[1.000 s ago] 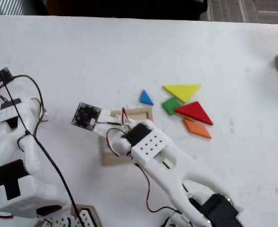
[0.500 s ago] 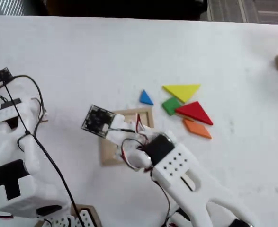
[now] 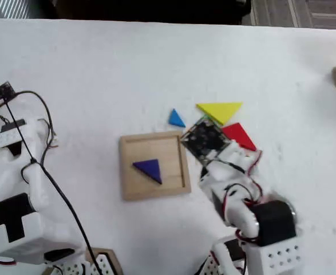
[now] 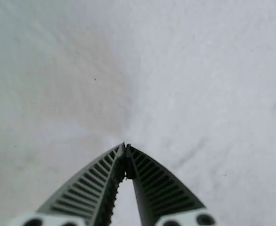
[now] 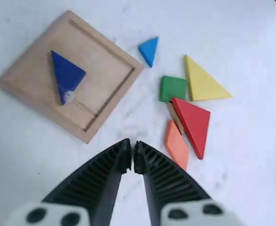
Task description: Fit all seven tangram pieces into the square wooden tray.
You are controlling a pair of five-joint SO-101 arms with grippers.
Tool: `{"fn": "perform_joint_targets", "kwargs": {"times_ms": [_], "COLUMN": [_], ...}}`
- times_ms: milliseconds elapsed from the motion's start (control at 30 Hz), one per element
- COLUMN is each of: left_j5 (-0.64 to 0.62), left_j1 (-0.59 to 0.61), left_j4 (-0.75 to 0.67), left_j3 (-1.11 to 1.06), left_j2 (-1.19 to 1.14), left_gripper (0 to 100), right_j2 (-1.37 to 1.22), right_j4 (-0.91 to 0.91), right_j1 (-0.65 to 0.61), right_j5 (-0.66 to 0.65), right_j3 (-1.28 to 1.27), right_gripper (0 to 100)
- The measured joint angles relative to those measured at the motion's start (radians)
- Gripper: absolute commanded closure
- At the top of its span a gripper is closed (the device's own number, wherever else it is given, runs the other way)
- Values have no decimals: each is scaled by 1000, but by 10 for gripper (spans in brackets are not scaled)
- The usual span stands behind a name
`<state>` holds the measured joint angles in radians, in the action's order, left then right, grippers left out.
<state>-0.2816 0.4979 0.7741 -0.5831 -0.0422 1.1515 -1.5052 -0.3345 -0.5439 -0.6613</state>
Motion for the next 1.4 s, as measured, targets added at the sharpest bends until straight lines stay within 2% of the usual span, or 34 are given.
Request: {"fn": "perform_joint_targets", "kwargs": {"times_ms": [233, 400, 467, 600, 700, 967, 1133, 1233, 1300, 1400], "left_j5": [0, 0, 0, 0, 0, 0, 0, 0, 0, 0], "left_j1": [0, 0, 0, 0, 0, 0, 0, 0, 0, 0], "left_j4": [0, 0, 0, 0, 0, 0, 0, 0, 0, 0], "left_j3": [0, 0, 0, 0, 0, 0, 0, 0, 0, 0], "left_j2": [0, 0, 0, 0, 0, 0, 0, 0, 0, 0], "left_gripper": [976, 976, 976, 976, 976, 976, 976, 976, 976, 976], "right_j2": [12, -129, -199, -368, -465, -512, -512, -512, -512, -512], "right_j4": [-69, -54, -12, 86, 123, 51, 11, -14, -37, -68], "right_j1": [273, 489, 575, 741, 807, 853, 836, 773, 703, 568], "right_j5": [-66, -104, -117, -118, -144, -203, -164, -78, -26, 75], "right_j3": [78, 84, 84, 84, 86, 207, 215, 215, 215, 215], "right_gripper": [979, 971, 912, 682, 622, 711, 985, 951, 984, 977]}}
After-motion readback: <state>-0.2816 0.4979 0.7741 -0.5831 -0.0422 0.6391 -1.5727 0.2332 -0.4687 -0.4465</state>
